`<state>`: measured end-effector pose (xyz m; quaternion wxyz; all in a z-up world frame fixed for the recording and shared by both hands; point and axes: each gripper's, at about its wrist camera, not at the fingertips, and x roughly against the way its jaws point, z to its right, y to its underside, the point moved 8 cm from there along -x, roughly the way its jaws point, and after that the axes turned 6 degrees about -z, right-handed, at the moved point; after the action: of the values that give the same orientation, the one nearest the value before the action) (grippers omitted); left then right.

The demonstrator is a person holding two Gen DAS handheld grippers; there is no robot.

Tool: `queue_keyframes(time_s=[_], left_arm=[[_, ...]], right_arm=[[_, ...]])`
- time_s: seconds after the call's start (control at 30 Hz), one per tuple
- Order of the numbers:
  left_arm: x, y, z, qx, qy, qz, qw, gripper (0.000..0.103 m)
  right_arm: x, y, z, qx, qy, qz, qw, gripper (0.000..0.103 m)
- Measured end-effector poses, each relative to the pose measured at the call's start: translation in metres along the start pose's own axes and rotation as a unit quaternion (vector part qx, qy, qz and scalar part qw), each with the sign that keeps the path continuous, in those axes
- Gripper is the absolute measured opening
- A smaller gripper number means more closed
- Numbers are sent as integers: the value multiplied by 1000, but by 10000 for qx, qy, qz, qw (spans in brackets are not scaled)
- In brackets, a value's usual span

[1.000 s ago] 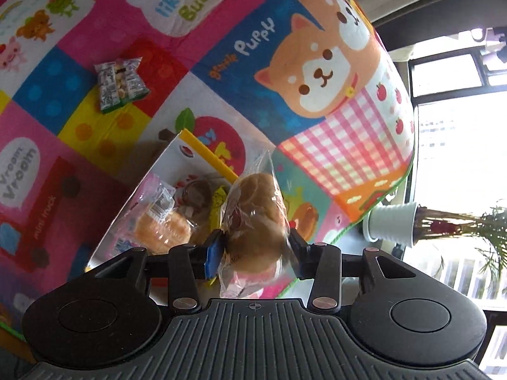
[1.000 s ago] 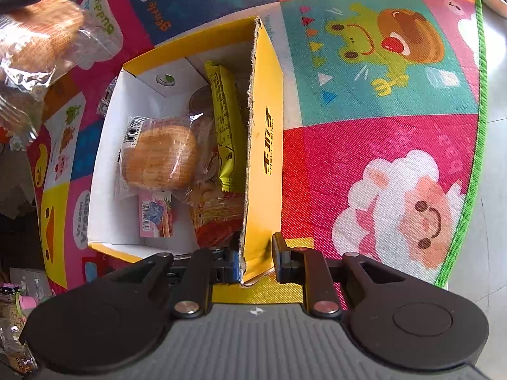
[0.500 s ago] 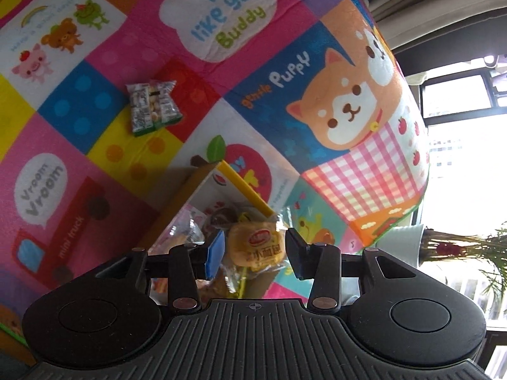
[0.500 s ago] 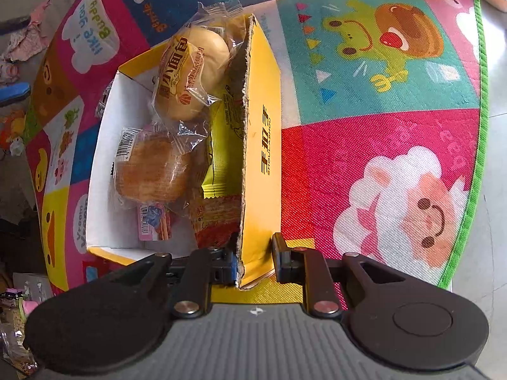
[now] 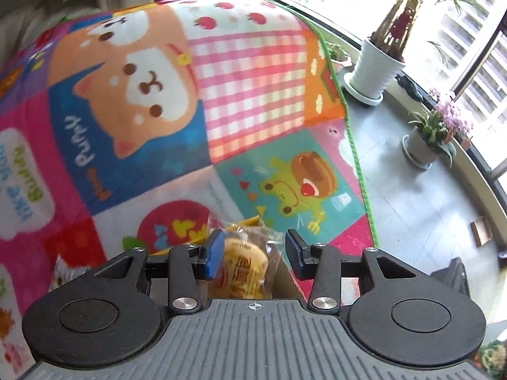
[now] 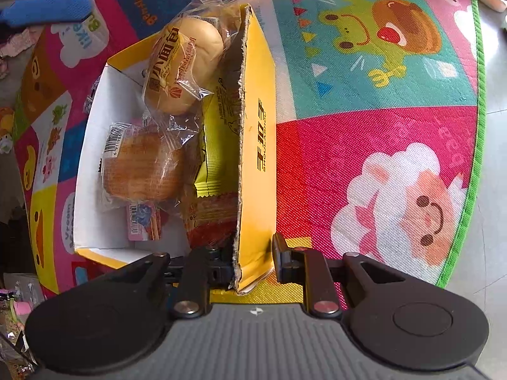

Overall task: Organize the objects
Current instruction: 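Lower the bun into the box and open the left gripper, then move the left gripper to the clear green-edged snack packet and grasp it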

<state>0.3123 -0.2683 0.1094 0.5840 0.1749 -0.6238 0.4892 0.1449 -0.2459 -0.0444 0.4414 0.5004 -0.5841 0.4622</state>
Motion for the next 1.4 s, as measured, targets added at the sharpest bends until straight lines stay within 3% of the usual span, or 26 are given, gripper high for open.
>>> queue_keyframes(time_s=[0.13, 0.2, 0.33, 0.4, 0.47, 0.57, 0.63, 0.67, 0.73, 0.77, 0.8, 0.87, 0.93, 0.97, 1.0, 1.03, 1.07, 1.13, 1.2, 1.23, 1.27, 1.3, 1.33, 1.4], left_arm=[[-36, 18, 4, -571, -176, -124, 9981, 49], [-33, 32, 1, -885, -192, 18, 9959, 49], [-28, 57, -23, -1146, -408, -255, 9922, 48], [-31, 69, -44, -788, -393, -527, 9947, 47], [-34, 77, -68, -115, -240, -664, 9974, 48], [-13, 68, -86, 727, 330, -212, 9966, 43], [8, 60, -105, 1376, 656, 218, 9881, 45], [19, 57, -120, 1721, 621, 414, 9823, 46], [36, 56, -156, 2220, 92, 613, 9731, 44], [40, 55, -172, 2202, -162, 622, 9733, 44], [38, 54, -182, 1955, -227, 507, 9791, 44], [27, 55, -191, 1049, -392, 42, 9937, 44], [12, 63, -197, 67, -701, -522, 9962, 47], [5, 72, -210, 174, -869, -779, 9930, 45], [2, 78, -228, 804, -883, -837, 9893, 44], [3, 86, -245, 1643, -785, -797, 9801, 45], [5, 96, -263, 2578, -758, -687, 9608, 44], [7, 115, -284, 4030, -589, -426, 9123, 44], [-1, 137, -291, 5271, -81, -281, 8493, 45], [-5, 147, -291, 5623, 2, -329, 8263, 45], [-11, 156, -289, 5808, 12, -429, 8129, 45], [-16, 162, -287, 5828, -4, -548, 8108, 44], [-22, 166, -284, 5765, -14, -647, 8145, 44], [-31, 169, -276, 5501, -91, -714, 8320, 45]], right_arm=[[3, 1, 1, 58, 7, 200, 9998, 19], [6, 2, 2, 46, -13, 279, 9996, 19], [10, 1, 2, 76, -159, 387, 9991, 20], [9, 0, 2, 144, -157, 420, 9989, 20], [9, 0, 3, 192, -181, 437, 9987, 20], [9, -1, 3, 231, -184, 421, 9987, 20], [10, 0, 1, 291, -146, 424, 9986, 20], [11, 0, 0, 309, -135, 433, 9985, 20], [12, -2, -1, 273, -131, 432, 9986, 20], [11, -2, 0, 213, -144, 421, 9988, 20], [11, -3, 0, 150, -163, 412, 9989, 20], [12, -4, 2, 72, -192, 415, 9989, 20], [13, -5, 2, 45, -209, 445, 9988, 20], [13, -6, 3, 39, -217, 450, 9987, 20], [13, -6, 3, 27, -228, 451, 9987, 20], [11, -6, 3, 8, -237, 450, 9987, 20], [10, -5, 4, -12, -234, 451, 9987, 20], [8, -5, 4, -34, -211, 466, 9987, 20], [6, -5, 4, -58, -191, 478, 9987, 20], [6, -6, 4, -64, -184, 485, 9986, 20], [6, -6, 4, -59, -176, 492, 9986, 20], [6, -6, 4, -60, -170, 495, 9986, 20], [7, -6, 4, -62, -162, 498, 9986, 20], [8, -5, 2, -35, -130, 514, 9986, 20]])
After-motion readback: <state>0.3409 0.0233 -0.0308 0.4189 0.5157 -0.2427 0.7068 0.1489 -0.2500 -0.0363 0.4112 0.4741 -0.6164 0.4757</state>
